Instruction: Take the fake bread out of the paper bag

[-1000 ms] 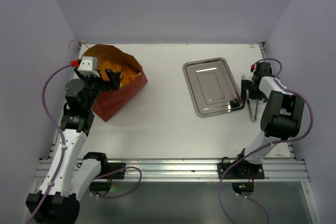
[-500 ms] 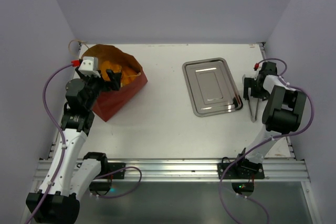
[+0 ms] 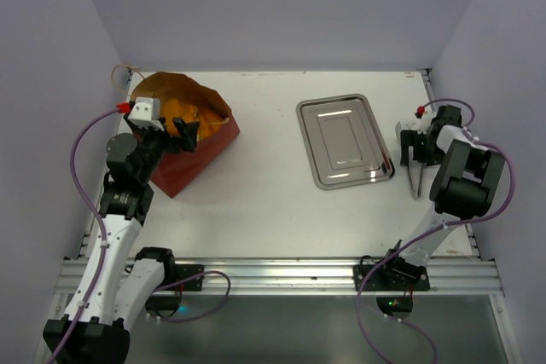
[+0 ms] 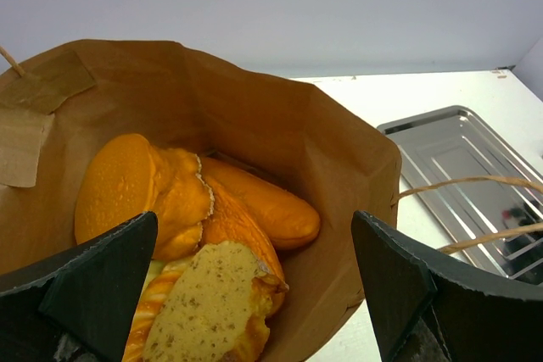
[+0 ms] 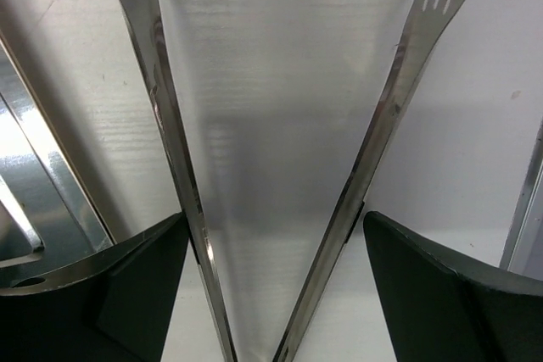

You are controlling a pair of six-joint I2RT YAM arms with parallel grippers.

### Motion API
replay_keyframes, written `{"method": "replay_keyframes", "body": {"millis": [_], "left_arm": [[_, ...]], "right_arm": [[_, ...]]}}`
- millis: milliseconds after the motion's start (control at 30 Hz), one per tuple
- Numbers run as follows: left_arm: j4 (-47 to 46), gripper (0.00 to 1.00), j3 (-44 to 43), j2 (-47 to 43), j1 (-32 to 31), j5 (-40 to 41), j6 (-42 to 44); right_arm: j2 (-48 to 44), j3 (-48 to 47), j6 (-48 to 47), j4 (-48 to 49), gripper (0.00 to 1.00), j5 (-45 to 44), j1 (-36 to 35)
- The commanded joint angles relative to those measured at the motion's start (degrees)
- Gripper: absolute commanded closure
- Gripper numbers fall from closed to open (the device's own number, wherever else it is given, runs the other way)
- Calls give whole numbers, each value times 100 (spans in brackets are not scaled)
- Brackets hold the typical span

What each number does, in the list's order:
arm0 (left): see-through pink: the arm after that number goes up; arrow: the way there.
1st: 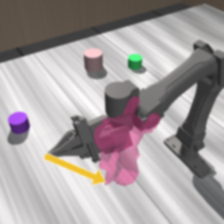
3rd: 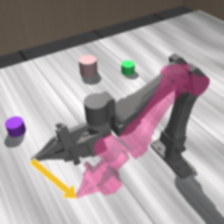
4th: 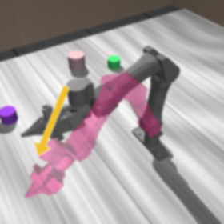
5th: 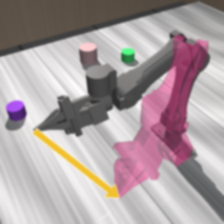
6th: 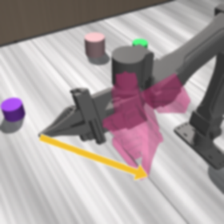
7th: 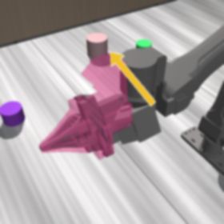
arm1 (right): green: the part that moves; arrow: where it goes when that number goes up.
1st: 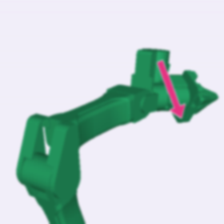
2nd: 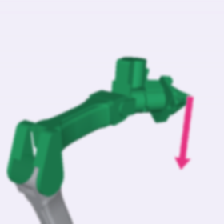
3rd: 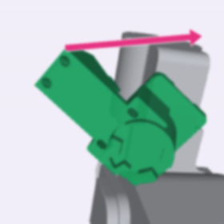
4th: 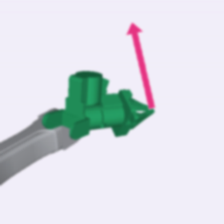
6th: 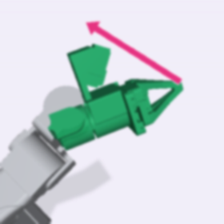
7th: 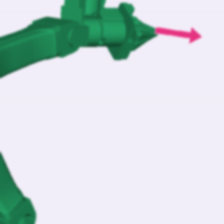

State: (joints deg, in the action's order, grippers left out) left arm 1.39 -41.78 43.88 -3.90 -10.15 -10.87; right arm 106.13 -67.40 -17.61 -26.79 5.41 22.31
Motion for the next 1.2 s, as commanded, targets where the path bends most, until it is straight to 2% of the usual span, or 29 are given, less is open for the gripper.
{"method": "replay_keyframes", "body": {"millis": [0, 200, 367, 467, 500, 600, 667, 700, 767, 833, 1067, 1167], "left_arm": [[-227, 0, 117, -108, -32, -92, 94], [-279, 0, 135, -143, -32, -162, 120], [-297, 0, 153, -160, -32, -215, 103], [-297, 0, 144, -134, -32, -206, 85], [-280, 0, 144, -125, -32, -215, 68], [-201, 0, 65, -107, -32, -224, 50], [-148, 0, -49, -99, -32, -215, 15], [-148, 0, -93, -116, -23, -215, 15], [-148, 0, -242, -99, -32, -207, -11], [89, 0, -374, -55, -32, -206, -29], [397, 0, -910, 68, -32, -66, -20], [485, 0, -1139, 121, -32, -13, -46]], "right_arm": [[128, 42, -392, -450, 12, 188, 19], [128, 148, -700, -398, 11, -145, 11], [215, 218, -779, -389, 25, -347, 19], [285, 227, -753, -345, 40, -304, 19], [338, 218, -727, -319, 50, -251, 28], [304, 192, -639, -240, 67, -163, 37], [207, 227, -595, -126, 73, -75, 46], [137, 253, -595, -99, 81, -32, 46], [-100, 271, -621, -55, 87, 144, 46], [-433, 306, -674, -55, 97, 398, 37], [-1724, 254, -920, -572, 100, 1690, 46], [-2138, 8, -850, -932, 90, 2340, 28]]}}
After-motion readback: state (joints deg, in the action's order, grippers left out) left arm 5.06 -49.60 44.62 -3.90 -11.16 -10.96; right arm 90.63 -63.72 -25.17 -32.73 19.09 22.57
